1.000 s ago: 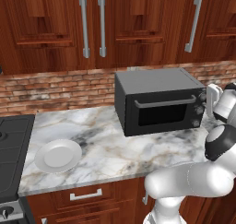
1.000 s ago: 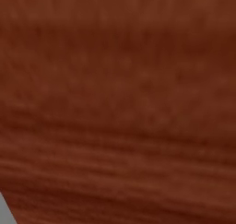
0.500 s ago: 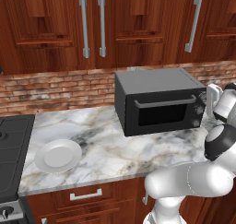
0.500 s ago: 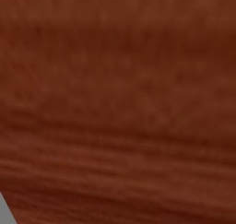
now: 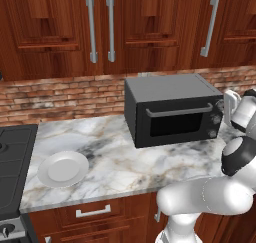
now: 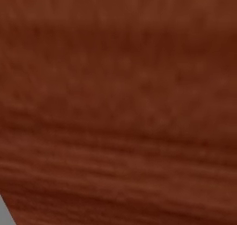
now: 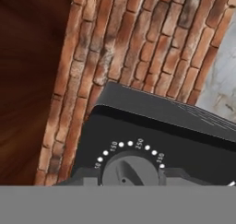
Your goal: Pull the toaster oven rack outwards. Pick up the baguette from the plate and place it on the toaster oven rack. Close the toaster oven door fully and set the temperature to the lowest setting.
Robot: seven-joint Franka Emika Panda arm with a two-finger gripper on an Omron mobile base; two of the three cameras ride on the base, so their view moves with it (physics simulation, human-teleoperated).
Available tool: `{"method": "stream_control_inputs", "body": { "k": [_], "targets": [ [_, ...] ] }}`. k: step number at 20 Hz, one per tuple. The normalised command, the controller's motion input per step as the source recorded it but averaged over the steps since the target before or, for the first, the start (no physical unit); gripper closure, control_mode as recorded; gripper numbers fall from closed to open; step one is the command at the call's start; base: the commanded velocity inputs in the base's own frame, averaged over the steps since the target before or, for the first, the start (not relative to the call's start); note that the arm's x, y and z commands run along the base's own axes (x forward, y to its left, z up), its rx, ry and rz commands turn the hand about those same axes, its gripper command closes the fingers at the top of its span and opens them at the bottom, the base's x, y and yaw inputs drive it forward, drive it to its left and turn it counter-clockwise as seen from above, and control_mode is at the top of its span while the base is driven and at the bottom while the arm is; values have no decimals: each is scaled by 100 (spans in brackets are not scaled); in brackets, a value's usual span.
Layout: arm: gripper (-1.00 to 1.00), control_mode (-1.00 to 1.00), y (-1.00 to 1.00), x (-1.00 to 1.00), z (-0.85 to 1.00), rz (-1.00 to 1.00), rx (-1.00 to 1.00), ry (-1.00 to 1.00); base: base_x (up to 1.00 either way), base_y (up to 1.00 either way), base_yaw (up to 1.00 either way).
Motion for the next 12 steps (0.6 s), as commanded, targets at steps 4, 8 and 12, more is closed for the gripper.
{"method": "stream_control_inputs", "body": {
  "k": [4,8,12],
  "targets": [
    [100,-100,0,-17,-1,0,-24,-12,0,0,0],
    [100,-100,0,-16,-11,0,-24,-12,0,0,0],
    [100,-100,0,-8,-8,0,-20,-12,0,0,0]
  ]
}}
